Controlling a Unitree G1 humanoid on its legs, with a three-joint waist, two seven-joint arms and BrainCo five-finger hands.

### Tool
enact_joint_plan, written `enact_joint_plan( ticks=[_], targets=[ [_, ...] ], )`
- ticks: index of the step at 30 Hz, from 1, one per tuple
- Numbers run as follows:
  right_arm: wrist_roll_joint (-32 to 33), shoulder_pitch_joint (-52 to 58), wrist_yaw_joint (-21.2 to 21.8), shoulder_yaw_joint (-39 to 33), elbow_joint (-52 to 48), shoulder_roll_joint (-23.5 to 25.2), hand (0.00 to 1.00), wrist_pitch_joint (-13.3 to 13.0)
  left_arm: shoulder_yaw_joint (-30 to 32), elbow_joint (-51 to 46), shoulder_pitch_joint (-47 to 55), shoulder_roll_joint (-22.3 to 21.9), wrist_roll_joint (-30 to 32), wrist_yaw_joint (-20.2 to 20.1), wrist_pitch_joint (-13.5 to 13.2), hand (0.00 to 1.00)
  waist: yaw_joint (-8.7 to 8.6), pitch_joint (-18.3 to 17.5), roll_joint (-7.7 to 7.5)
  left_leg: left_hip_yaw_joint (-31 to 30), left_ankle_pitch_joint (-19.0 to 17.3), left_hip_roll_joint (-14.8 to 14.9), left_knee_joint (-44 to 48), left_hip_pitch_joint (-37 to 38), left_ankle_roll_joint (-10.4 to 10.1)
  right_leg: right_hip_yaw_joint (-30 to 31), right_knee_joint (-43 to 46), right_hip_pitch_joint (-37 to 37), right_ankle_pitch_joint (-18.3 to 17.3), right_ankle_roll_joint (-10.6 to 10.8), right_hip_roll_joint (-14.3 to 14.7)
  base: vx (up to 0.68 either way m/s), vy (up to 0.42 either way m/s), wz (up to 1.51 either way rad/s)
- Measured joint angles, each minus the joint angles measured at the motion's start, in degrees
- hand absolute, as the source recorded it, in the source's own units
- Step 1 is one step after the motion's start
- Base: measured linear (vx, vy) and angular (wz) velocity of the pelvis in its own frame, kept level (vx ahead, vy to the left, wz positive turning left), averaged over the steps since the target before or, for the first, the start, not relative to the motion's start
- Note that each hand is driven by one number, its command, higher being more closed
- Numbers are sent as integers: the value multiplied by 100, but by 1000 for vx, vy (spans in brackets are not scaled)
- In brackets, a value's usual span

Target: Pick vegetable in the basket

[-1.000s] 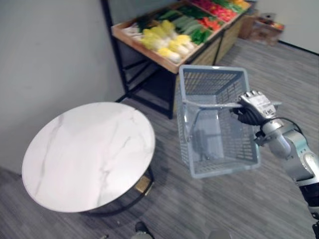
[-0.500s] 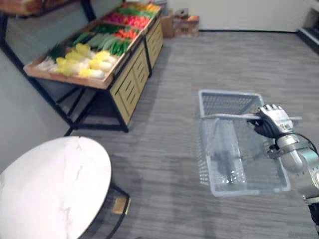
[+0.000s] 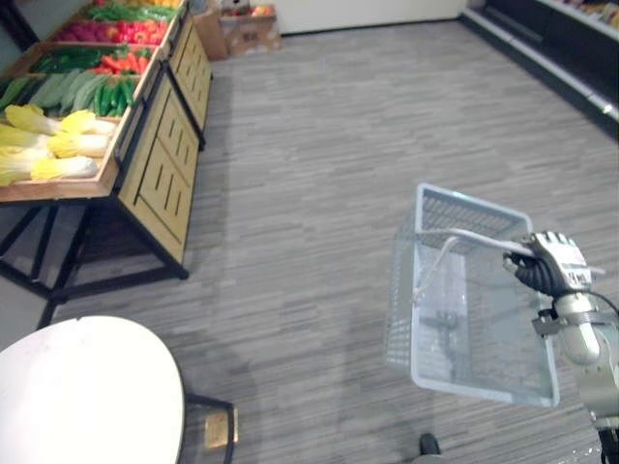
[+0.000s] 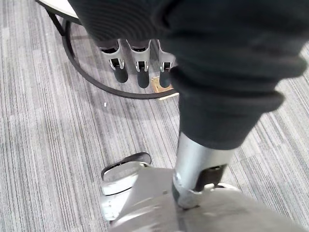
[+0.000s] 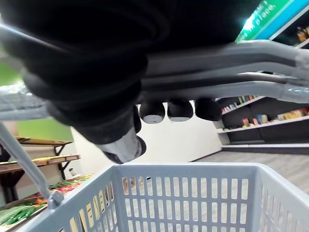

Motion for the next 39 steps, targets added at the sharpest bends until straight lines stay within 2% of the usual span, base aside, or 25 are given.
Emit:
enact_joint_plan(
  ticks=[2, 5, 7, 9, 12, 13, 15, 16, 25, 33, 39],
  targets=[
    [4, 129, 1, -2, 283, 125, 100, 34, -13, -4, -80, -43, -1, 21, 1, 0, 15, 26, 24, -22, 134, 80, -142, 117, -39, -91, 158, 0, 0, 0, 81, 96, -98, 9],
    [12, 284, 5, -43, 796, 456, 100, 209, -88, -103, -129, -47, -18, 61, -2, 0, 26, 62, 26, -22, 238, 199, -178, 286, -23, -77, 1046, -275, -6, -3, 221, 27, -43, -3],
    [14, 419, 1, -156, 949, 653, 100, 283, -117, -211, -171, -28, -27, 70, -15, 0, -12, 96, -30, -41, 237, 159, -186, 371, -24, -48, 1475, -417, -7, -5, 181, -28, 31, 10],
    [15, 440, 1, -234, 1122, 858, 100, 392, -114, -324, -236, 67, -31, 95, -84, 0, 4, 161, -164, -48, 236, 69, -197, 366, -25, -66, 1417, -406, -6, -6, 62, -32, 66, 3],
    [186, 384, -7, -234, 1390, 1286, 100, 435, -93, -322, -384, 365, -42, 219, -111, 0, 72, 225, -517, -52, 246, -57, -309, 136, -10, -320, 724, -375, 22, -41, -65, -96, 20, -6],
    [229, 392, -7, -217, 1476, 1403, 100, 449, -33, -309, -363, 406, -44, 243, -103, 0, 117, 222, -578, -47, 254, -71, -280, 110, -4, -423, 467, -258, 23, -41, -84, -82, -29, -5],
    [236, 453, -7, -218, 1512, 1421, 100, 474, 59, -306, -344, 359, -54, 256, -107, 0, 185, 216, -535, -78, 272, -59, -254, 126, -29, -577, 180, -54, 18, -35, -86, -52, -53, 1],
    [373, 664, 39, 192, 1683, 1400, 100, 451, 120, -270, 76, 146, -72, 240, -108, 0, 193, -118, -260, -416, 772, 206, -951, 268, -191, -1028, -162, 208, 112, -5, 196, 0, 0, 0],
    [566, 837, 36, 176, 1773, 1427, 100, 450, 121, -275, 95, 37, -3, 256, -105, 0, 208, -141, -222, -506, 772, 215, -945, 269, -192, -1170, -196, 315, 109, -3, 193, 2, -1, 6],
    [1043, 1030, 62, -227, 2509, 1566, 100, 396, 102, -440, 388, -64, 935, 259, -59, 0, 357, -222, -95, -213, 722, 305, -960, 407, -246, -947, -259, 321, 132, -19, 284, 4, -2, -15],
    [1117, 1090, 184, -323, 2936, 1279, 100, 379, -92, -440, 465, 9, 1238, 211, -59, 0, 297, -255, -73, 35, 661, 381, -980, 469, -282, -725, -367, 280, 163, -41, 383, 9, -12, -21]
  ],
)
